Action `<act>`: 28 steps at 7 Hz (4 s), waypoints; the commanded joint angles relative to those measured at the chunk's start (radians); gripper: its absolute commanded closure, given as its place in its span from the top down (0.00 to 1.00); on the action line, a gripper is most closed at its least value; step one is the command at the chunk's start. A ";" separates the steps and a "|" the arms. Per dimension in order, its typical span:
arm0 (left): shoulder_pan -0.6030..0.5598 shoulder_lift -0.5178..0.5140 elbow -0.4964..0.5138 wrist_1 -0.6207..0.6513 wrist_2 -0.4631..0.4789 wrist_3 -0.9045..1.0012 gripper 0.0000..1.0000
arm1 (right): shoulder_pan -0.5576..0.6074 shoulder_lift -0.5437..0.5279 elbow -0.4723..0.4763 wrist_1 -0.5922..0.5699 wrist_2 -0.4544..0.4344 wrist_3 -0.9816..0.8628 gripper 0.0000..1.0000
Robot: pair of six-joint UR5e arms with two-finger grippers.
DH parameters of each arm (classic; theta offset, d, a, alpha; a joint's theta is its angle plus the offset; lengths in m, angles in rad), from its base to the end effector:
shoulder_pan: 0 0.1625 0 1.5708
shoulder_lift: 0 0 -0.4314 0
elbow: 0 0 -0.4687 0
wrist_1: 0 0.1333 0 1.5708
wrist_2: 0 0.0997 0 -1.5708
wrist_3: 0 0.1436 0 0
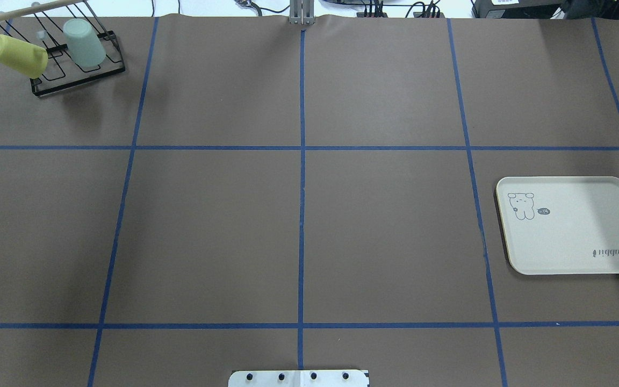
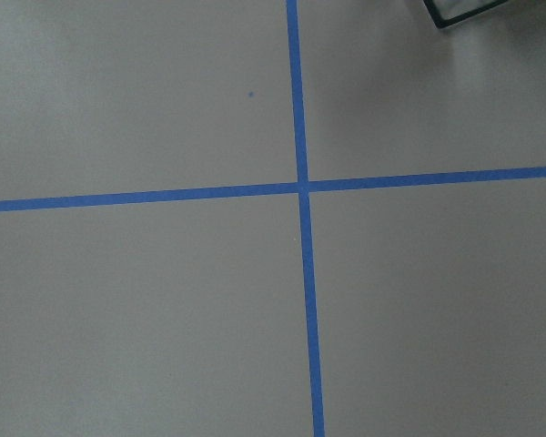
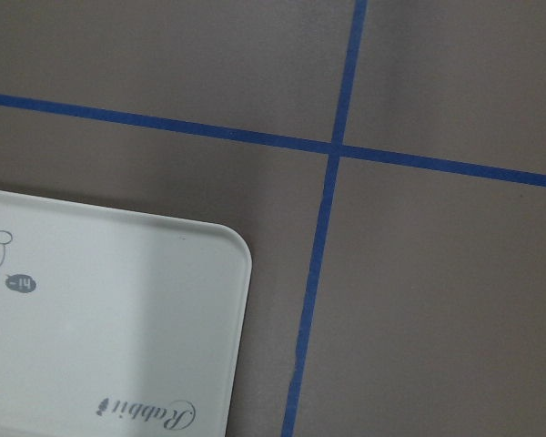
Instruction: Left arm grabs green cup and hands to right arm on tray
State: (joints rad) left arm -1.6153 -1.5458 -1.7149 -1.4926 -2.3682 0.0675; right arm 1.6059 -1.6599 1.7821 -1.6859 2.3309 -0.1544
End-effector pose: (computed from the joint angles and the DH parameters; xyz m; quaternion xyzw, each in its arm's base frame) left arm -0.0554 -0.5564 0.6342 0.0405 0.3865 0.0185 0.9212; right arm 0.0528 -0.5257 0.6384 0.0384 -0.3690 -0.0567 0.9269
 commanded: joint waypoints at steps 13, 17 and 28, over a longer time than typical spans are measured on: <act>0.197 -0.310 -0.193 0.020 0.013 -0.544 1.00 | 0.003 0.008 0.008 0.000 0.004 0.004 1.00; 0.435 -0.361 -0.039 -0.317 0.511 -1.141 1.00 | 0.002 0.008 0.005 0.000 0.004 0.003 1.00; 0.620 -0.636 0.478 -0.483 0.885 -1.298 1.00 | 0.002 0.008 0.007 0.000 0.005 0.004 1.00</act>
State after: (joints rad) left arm -0.9959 -2.1802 -1.2519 -1.9735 -1.5036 -1.2322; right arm 1.6076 -1.6521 1.7877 -1.6865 2.3357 -0.1503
